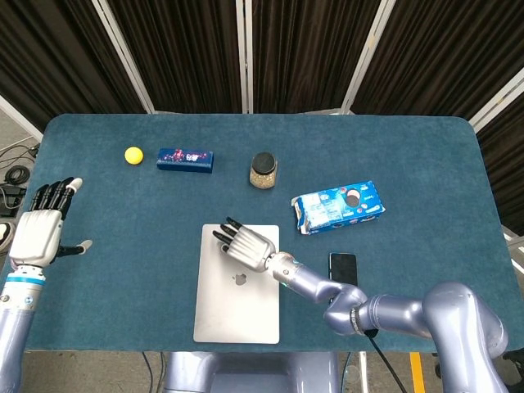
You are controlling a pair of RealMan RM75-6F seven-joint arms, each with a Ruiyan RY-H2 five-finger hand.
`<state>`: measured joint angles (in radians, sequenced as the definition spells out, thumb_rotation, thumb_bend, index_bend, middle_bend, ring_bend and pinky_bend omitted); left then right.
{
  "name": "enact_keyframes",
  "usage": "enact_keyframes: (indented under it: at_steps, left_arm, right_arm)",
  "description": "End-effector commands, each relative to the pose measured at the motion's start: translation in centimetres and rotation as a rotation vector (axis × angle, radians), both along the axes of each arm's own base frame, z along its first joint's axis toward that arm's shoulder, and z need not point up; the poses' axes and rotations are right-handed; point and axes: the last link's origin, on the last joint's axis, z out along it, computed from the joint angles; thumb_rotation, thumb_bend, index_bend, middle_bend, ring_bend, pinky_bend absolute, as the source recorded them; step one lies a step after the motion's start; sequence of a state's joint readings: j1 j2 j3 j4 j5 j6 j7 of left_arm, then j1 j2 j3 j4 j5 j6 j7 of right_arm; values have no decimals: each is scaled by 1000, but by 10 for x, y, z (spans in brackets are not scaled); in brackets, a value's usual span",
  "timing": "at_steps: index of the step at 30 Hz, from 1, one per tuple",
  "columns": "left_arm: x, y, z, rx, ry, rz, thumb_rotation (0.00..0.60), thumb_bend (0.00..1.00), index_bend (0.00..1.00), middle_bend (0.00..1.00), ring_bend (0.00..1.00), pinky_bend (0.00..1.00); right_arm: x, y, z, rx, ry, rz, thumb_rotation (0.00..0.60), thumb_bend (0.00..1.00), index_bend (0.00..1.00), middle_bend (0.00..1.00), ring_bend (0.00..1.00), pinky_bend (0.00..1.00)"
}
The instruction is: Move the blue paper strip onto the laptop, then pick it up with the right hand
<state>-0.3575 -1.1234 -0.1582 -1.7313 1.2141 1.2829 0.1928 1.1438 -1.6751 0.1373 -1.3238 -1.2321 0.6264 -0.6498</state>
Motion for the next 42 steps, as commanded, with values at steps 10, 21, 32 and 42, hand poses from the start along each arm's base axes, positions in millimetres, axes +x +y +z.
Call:
enact_keyframes:
  at_steps: [10, 21, 32, 42]
  left_arm:
    - [1, -1, -1, -4, 1, -2, 600, 0, 0, 0, 0, 0]
    - [2, -2, 0, -4, -2, -6, 600, 0, 0, 0, 0, 0]
    - [1, -1, -2, -16, 1, -4, 600, 0, 0, 0, 0, 0]
    - [0, -1, -1, -10, -3, -5, 600, 0, 0, 0, 0, 0]
  right_arm:
    - [-11, -12, 15, -60, -18, -79, 600, 980, 326, 0, 0, 0]
    - [-9, -5, 7, -17, -58, -148, 600, 997, 339, 0, 0, 0]
    - [-11, 1, -6, 3, -46, -165, 600, 1000, 357, 0, 0, 0]
    - [-18, 1, -7, -5, -35, -176, 600, 1000, 367, 0, 0, 0]
